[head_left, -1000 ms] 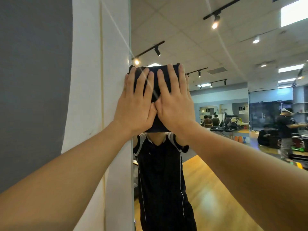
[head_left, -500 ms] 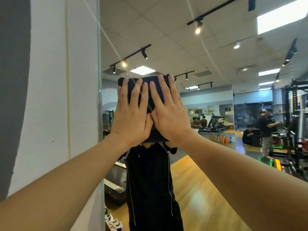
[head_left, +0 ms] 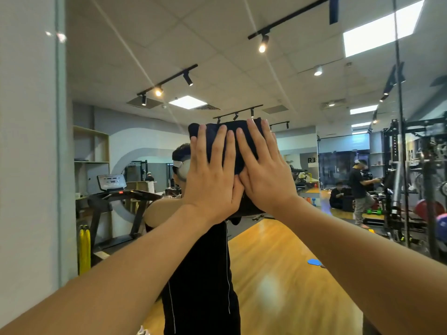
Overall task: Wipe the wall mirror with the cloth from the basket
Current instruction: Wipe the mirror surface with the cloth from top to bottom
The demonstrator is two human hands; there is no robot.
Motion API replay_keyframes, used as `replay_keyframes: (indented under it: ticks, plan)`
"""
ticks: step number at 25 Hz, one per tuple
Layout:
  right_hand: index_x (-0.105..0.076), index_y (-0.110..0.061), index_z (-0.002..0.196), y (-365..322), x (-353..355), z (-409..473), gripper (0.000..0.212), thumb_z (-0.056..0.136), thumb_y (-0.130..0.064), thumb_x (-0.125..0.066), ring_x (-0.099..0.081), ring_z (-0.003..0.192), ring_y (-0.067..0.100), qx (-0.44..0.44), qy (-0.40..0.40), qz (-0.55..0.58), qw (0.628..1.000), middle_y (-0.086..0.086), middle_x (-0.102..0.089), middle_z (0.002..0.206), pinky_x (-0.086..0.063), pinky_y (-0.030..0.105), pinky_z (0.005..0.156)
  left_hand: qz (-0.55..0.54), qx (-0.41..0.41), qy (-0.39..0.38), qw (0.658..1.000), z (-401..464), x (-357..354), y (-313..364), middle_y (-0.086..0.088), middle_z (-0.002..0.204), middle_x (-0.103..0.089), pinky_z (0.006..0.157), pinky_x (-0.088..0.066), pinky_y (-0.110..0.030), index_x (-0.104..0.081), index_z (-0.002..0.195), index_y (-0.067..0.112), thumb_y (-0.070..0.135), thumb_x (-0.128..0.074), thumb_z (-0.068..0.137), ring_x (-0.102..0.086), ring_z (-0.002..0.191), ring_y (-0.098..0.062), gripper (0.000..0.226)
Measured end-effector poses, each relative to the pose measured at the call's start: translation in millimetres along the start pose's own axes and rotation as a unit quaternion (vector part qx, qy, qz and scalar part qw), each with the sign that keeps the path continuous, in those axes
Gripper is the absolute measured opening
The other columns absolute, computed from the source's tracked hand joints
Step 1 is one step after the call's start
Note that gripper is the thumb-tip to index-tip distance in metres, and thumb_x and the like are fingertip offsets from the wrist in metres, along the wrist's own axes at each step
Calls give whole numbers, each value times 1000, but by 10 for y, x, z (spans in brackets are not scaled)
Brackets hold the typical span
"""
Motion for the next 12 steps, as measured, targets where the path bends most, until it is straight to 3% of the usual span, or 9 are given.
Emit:
replay_keyframes:
  ticks: [5, 12]
  plan:
    - [-33, -3, 159, 778, 215, -281, 61, 108, -37, -36, -10, 157, 45, 1, -6, -15, 1000, 24, -22, 167, -31, 61, 120, -7, -6, 0, 1000, 277, -239, 780, -20, 168, -19, 124, -14, -64, -14, 161, 5, 43, -36, 97, -5, 154, -49, 77]
    - [-32, -5, 160, 1783, 480, -678, 62, 107, -34, -48, -9, 157, 43, -8, -6, -24, 1000, 23, -22, 167, -32, 60, 120, -8, -6, -5, 1000, 621, -535, 1796, -19, 168, -18, 125, -12, -63, -13, 161, 6, 42, -37, 95, -4, 155, -49, 79]
Point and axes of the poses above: each hand's wrist, its own z-axis towards the middle knuckle, its own x-axis out of the back of the hand, y = z × x, the point moved 3 cm from there along z, towards the middle knuckle
